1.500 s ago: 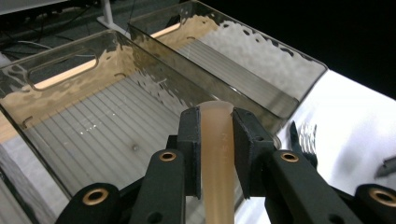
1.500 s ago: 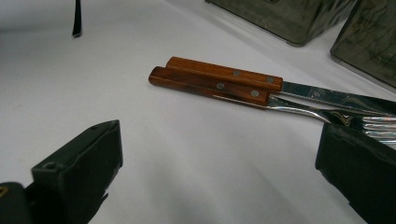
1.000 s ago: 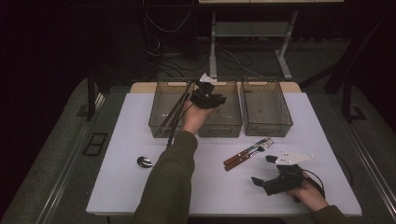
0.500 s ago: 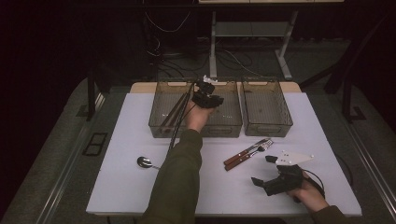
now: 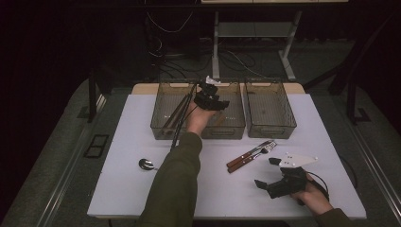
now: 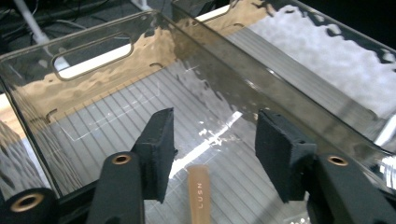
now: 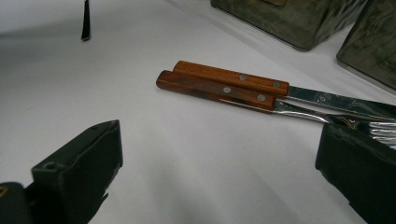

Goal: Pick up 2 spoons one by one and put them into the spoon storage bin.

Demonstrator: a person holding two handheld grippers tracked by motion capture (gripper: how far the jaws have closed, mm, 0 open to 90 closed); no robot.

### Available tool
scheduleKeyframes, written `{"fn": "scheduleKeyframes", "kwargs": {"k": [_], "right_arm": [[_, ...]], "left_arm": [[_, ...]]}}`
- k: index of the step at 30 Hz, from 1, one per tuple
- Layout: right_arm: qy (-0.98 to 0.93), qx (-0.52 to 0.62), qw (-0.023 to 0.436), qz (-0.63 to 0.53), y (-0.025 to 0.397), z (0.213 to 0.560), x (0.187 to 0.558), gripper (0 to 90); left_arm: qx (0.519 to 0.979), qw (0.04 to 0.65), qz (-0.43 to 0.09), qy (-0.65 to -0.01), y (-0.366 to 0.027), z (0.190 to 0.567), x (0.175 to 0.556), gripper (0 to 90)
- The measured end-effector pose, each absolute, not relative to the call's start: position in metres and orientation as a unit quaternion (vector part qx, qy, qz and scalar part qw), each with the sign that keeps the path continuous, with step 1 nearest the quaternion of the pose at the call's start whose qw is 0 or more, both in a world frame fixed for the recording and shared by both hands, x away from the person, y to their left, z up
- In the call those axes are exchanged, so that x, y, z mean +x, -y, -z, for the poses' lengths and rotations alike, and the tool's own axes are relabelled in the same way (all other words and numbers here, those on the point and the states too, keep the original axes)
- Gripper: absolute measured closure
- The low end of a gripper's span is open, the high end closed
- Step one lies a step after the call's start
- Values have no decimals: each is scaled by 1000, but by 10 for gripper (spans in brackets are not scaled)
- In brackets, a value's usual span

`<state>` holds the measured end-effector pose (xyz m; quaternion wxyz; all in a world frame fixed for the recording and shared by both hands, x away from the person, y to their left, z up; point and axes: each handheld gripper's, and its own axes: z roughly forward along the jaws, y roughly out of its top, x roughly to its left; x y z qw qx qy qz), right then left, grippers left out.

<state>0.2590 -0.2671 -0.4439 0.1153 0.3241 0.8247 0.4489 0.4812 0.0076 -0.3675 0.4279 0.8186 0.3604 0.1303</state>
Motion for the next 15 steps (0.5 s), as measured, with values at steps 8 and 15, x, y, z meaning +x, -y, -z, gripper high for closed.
{"fn": "scheduleKeyframes", "kwargs": {"k": [8,15], "right_arm": [[-825,325,116,-447,266,445,260,9],[-825,329,116,-444,267,446,261,9]], "left_arm": [[821,450,-131,-326,-20,352,452,347],[827,458,-119,-305,-37,347,423,291]]}}
